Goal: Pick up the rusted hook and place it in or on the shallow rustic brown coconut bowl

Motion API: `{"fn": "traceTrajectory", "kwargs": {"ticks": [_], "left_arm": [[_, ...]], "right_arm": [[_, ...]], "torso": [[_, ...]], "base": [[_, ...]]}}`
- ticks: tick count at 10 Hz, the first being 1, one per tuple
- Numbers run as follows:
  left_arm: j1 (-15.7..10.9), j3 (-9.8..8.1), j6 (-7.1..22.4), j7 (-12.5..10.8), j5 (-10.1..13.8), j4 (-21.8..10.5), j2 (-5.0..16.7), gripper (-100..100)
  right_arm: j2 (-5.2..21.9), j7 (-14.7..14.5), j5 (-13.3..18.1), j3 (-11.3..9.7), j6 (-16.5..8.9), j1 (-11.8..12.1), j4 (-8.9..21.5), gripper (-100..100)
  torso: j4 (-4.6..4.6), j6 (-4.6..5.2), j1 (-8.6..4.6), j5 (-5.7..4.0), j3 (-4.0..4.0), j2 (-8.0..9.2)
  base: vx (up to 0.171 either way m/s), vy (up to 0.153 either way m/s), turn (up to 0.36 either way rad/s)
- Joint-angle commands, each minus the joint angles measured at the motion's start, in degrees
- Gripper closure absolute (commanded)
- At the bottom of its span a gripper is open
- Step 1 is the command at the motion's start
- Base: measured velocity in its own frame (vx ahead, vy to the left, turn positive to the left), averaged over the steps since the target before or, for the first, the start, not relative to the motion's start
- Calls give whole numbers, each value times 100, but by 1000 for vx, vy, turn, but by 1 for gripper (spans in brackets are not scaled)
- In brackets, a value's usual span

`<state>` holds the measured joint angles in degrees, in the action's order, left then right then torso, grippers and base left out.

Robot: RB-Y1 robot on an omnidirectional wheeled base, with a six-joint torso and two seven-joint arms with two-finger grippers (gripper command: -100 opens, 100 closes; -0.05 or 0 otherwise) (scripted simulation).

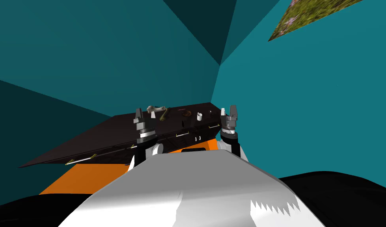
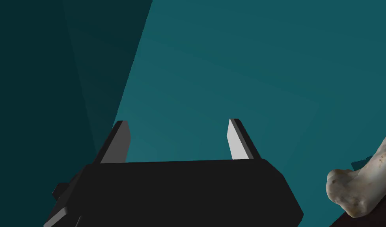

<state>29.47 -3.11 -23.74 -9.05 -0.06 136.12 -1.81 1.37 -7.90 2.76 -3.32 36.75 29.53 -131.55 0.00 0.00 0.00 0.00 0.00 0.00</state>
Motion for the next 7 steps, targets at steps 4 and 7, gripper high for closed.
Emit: {"fn": "traceTrajectory", "kwargs": {"ticks": [4, 7], "left_arm": [[-149, 109, 159, -38, 138, -174, 666, -100], [-298, 220, 316, -76, 287, -352, 1125, -100]], "right_arm": [[0, 0, 0, 0, 0, -1, 0, 0], [0, 0, 0, 0, 0, -1, 0, 0]], "torso": [[6, 1, 5, 1, 15, 26], [4, 2, 6, 1, 11, 20]], "base": [[-55, 5, -58], [-46, 10, -82]]}}
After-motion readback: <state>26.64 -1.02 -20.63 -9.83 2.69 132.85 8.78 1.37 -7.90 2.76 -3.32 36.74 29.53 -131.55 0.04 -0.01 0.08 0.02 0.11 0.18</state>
